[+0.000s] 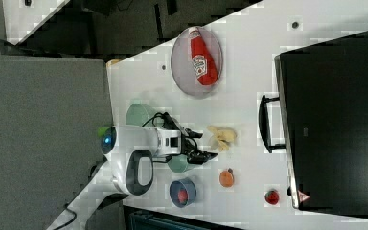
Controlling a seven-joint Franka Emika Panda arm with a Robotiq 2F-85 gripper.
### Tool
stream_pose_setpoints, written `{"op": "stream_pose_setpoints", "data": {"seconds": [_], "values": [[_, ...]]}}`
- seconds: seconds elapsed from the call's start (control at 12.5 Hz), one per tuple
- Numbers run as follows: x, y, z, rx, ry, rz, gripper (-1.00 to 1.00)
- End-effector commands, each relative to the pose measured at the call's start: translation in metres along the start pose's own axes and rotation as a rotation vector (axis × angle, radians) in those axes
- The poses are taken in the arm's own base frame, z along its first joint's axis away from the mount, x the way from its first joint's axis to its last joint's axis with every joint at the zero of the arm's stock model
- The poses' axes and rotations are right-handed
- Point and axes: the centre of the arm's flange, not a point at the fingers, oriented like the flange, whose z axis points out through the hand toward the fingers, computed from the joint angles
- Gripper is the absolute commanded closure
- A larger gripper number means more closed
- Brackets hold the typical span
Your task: Pick banana from table and place on oven.
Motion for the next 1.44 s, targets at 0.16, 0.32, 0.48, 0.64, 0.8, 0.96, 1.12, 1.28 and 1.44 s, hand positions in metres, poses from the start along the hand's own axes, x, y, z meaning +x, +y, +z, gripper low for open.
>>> {"op": "stream_pose_setpoints", "data": {"seconds": [0.16,0.32,0.48,0.64,0.8,0.96,1.12,1.28,1.44], "values": [[0.008,-0.013,0.010,0.075,0.058,-0.024,-1.00],[0.006,-0.019,0.032,0.078,0.053,-0.034,-1.00],[0.003,-0.023,0.052,0.083,0.051,-0.041,-1.00],[0.005,-0.026,0.062,0.103,0.066,-0.039,-0.93],[0.006,-0.026,0.067,0.111,0.072,-0.038,-0.43],[0.006,-0.028,0.066,0.116,0.076,-0.040,0.05],[0.006,-0.028,0.066,0.118,0.078,-0.040,0.48],[0.007,-0.029,0.060,0.123,0.085,-0.041,0.53],[0.006,-0.032,0.032,0.139,0.107,-0.047,0.53]]}}
